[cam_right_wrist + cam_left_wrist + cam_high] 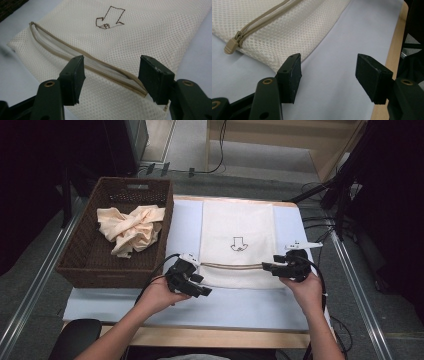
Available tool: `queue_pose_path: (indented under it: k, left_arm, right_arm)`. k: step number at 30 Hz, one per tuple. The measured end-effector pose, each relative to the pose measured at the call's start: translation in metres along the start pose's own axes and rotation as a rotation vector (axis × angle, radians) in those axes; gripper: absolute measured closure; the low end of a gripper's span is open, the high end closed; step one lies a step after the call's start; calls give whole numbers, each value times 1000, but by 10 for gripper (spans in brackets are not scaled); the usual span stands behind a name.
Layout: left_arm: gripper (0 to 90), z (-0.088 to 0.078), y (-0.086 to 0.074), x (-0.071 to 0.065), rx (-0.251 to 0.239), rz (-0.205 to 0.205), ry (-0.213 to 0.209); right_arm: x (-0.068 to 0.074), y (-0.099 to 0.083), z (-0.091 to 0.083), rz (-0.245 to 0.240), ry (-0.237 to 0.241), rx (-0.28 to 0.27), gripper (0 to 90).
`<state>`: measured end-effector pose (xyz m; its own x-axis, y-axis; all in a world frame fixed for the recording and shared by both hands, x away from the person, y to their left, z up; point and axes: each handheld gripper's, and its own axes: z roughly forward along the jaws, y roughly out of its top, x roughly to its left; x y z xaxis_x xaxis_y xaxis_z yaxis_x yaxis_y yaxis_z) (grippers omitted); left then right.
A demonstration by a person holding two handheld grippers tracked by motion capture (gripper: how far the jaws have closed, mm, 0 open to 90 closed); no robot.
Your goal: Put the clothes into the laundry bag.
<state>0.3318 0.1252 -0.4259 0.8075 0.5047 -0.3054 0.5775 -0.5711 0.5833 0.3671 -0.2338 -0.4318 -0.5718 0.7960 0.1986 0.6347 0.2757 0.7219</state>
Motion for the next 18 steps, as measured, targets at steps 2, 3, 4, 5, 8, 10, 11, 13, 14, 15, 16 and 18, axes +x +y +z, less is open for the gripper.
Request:
queue_pose_path:
  k: [2, 3, 4, 5, 8, 10, 11, 13, 14, 15, 16, 18]
  left_arm:
    - [380, 0, 0, 0, 3, 2, -3]
    - [380, 0, 1, 0, 5, 3, -1]
    - [378, 0, 1, 0, 6, 3, -2]
    - [377, 0, 1, 0, 8, 7, -4]
    - [371, 0, 1, -1, 11, 11, -4]
    - [368, 0, 1, 0, 10, 11, -7]
    - [367, 0, 1, 0, 11, 10, -11]
    - [361, 0, 1, 0, 9, 12, -12]
    - [362, 0, 1, 0, 8, 11, -14]
    - [361, -1, 2, 0, 10, 11, -15]
    - [360, -1, 2, 0, 9, 11, -15]
    - [357, -1, 1, 0, 10, 14, -14]
  right_arm:
    - [1, -1, 1, -1, 3, 11, 383]
    - [1, -1, 1, -1, 3, 11, 383]
    - [1, -2, 2, -2, 2, 17, 382]
    - [1, -2, 2, -4, 5, 16, 381]
    - [3, -2, 2, -11, 8, 10, 377]
    - [3, -2, 3, -12, 9, 14, 376]
    - [3, -2, 3, -16, 10, 16, 376]
    - [3, -1, 4, -25, 11, 19, 376]
    - [4, -1, 4, -24, 10, 20, 376]
    - [4, -1, 4, -24, 12, 20, 376]
    - [4, -1, 4, -24, 11, 20, 376]
    - [4, -1, 4, -23, 10, 22, 376]
